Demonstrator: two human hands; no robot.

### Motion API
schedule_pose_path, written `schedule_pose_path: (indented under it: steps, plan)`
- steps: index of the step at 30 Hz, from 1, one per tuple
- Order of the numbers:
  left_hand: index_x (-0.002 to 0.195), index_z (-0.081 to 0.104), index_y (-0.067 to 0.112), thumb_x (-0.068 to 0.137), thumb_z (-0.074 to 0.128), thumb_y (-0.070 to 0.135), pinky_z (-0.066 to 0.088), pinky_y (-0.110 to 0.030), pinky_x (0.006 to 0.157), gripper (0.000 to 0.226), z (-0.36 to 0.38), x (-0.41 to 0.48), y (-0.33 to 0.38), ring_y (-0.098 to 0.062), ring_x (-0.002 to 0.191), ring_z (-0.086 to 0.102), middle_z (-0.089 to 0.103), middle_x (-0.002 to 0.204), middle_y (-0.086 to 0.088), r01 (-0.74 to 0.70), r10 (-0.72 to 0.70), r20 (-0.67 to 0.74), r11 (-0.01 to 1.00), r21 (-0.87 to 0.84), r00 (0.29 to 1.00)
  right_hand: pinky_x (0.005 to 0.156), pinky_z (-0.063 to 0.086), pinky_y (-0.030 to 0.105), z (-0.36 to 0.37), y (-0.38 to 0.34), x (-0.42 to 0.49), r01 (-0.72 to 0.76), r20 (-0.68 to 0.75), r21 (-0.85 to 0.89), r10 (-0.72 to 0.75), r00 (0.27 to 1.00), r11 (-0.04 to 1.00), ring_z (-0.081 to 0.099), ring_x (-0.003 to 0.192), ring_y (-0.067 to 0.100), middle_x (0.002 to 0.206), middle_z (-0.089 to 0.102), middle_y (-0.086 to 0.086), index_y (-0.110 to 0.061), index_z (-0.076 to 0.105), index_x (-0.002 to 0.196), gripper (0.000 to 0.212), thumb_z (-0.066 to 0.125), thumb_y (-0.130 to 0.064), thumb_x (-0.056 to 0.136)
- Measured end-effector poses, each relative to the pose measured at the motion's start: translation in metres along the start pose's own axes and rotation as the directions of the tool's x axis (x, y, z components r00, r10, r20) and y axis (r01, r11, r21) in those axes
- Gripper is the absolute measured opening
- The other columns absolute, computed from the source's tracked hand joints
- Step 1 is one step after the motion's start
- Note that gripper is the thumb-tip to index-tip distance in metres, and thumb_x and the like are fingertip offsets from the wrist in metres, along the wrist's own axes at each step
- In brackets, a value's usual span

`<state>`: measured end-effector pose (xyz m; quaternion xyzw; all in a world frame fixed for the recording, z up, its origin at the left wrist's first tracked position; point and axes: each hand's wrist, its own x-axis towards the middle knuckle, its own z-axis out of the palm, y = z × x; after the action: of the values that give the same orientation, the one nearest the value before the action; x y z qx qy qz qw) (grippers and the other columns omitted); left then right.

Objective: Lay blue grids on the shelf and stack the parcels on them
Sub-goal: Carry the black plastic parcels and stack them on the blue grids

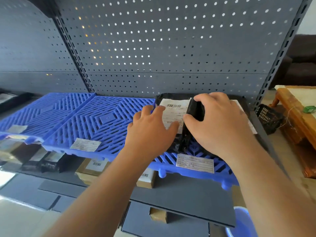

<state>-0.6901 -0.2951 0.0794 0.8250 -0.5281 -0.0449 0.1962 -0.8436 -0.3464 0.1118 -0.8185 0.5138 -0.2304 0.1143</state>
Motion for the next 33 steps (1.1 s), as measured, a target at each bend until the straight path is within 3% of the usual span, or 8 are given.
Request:
schedule_pose_path:
  steps: [10, 16, 28, 33]
  plan:
    - [0.150, 0.037, 0.038, 0.093, 0.050, 0.063, 0.034, -0.053, 0.114, 0.063, -0.051, -0.053, -0.080, -0.027, 0.144, 0.031, 0.035, 0.155, 0.007, 0.122, -0.134, -0.183, 0.990, -0.072, 0.974, 0.103, 0.038, 0.043, 0.029, -0.079, -0.026, 0.180, 0.034, 0.095, -0.184, 0.982, 0.979, 0.047, 0.123, 0.027, 0.138, 0.048, -0.003, -0.031, 0.053, 0.136, 0.051, 0.058, -0.049, 0.089]
    - [0.151, 0.036, 0.040, 0.093, 0.050, 0.063, 0.033, -0.048, 0.116, 0.063, -0.091, -0.095, -0.153, -0.024, 0.144, 0.031, 0.035, 0.154, 0.009, 0.169, -0.189, -0.248, 0.981, -0.099, 0.950, 0.104, 0.041, 0.046, 0.053, -0.165, -0.054, 0.275, 0.016, 0.136, -0.279, 0.960, 0.952, 0.048, 0.124, 0.027, 0.138, 0.050, -0.002, -0.029, 0.054, 0.136, 0.052, 0.058, -0.050, 0.089]
    - [0.147, 0.040, 0.040, 0.091, 0.051, 0.061, 0.036, -0.044, 0.113, 0.061, -0.171, -0.206, -0.349, -0.024, 0.141, 0.035, 0.039, 0.153, 0.009, 0.414, -0.419, -0.345, 0.906, -0.091, 0.840, 0.094, 0.047, 0.052, 0.137, -0.366, -0.137, 0.435, 0.121, 0.228, -0.469, 0.875, 0.871, 0.052, 0.114, 0.032, 0.129, 0.053, 0.002, -0.026, 0.056, 0.131, 0.049, 0.058, -0.049, 0.087]
    - [0.148, 0.036, 0.041, 0.093, 0.050, 0.061, 0.034, -0.045, 0.113, 0.060, -0.191, -0.237, -0.410, -0.022, 0.143, 0.033, 0.035, 0.156, 0.010, 0.509, -0.510, -0.347, 0.855, -0.103, 0.787, 0.098, 0.045, 0.049, 0.168, -0.421, -0.154, 0.477, 0.153, 0.250, -0.520, 0.840, 0.843, 0.050, 0.119, 0.030, 0.133, 0.053, 0.001, -0.027, 0.054, 0.134, 0.046, 0.059, -0.042, 0.090]
